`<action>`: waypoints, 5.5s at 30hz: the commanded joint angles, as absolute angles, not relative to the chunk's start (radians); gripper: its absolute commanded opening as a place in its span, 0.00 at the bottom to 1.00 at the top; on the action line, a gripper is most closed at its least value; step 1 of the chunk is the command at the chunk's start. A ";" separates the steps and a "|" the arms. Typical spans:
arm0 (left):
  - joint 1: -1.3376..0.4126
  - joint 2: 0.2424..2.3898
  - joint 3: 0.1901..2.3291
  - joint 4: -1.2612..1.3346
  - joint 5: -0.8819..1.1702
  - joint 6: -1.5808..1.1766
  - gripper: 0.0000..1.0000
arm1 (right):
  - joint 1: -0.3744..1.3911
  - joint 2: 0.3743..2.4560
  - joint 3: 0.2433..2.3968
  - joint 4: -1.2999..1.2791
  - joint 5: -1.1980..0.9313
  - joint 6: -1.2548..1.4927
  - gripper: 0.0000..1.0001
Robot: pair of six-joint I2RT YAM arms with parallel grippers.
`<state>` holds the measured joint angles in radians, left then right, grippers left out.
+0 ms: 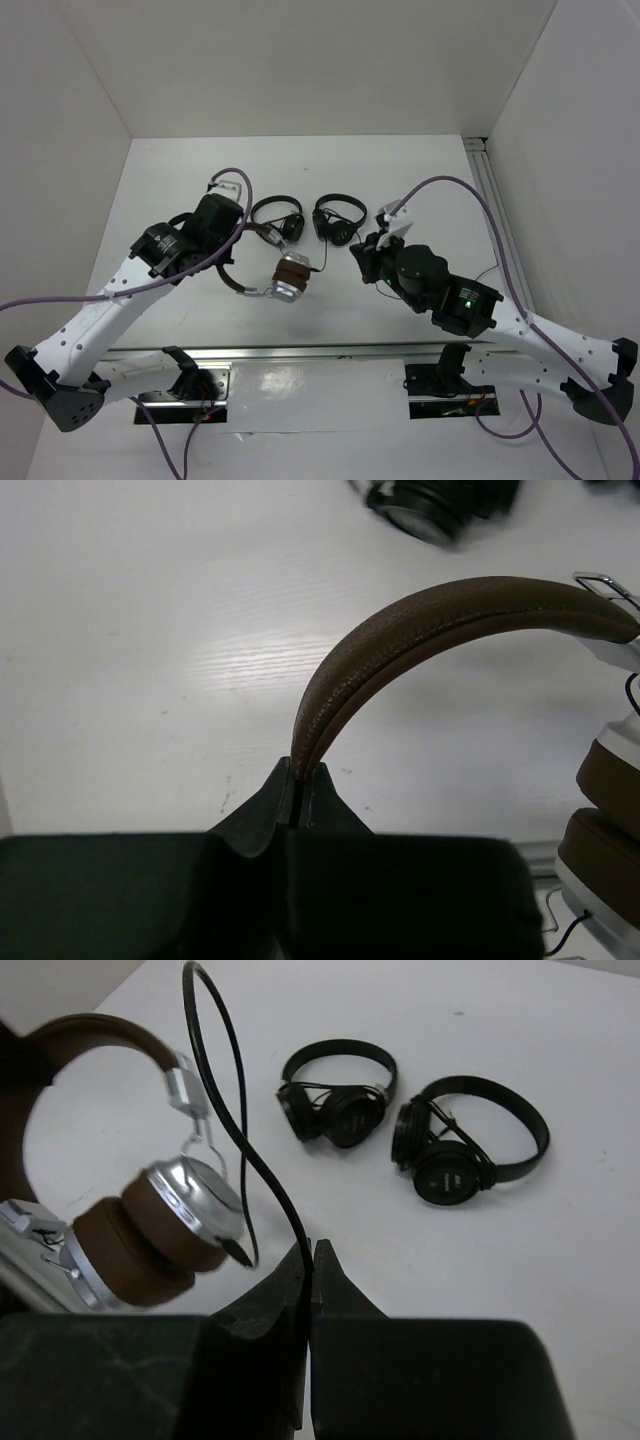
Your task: Wrap the headphones
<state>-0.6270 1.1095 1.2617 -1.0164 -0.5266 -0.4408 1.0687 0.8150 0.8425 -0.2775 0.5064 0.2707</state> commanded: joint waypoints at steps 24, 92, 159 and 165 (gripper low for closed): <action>-0.994 0.867 1.180 -0.756 0.069 -0.179 0.00 | 1.330 1.023 0.979 -0.311 0.836 0.130 0.00; -0.994 0.690 1.331 -0.515 -0.547 -0.702 0.00 | 1.037 1.485 0.575 0.906 -0.032 0.319 0.21; -0.844 1.267 1.058 -0.994 -0.790 -1.040 0.00 | 1.963 1.117 1.134 -0.256 1.278 0.138 0.00; -0.752 1.279 1.155 -1.012 -0.714 -1.060 0.00 | 1.963 1.193 1.121 -0.219 1.233 0.158 0.00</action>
<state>-0.8059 1.2884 1.0775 -1.0149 -0.7109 -1.0031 1.9545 1.1637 1.0836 -0.3019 1.2404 0.1513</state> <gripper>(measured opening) 0.060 0.008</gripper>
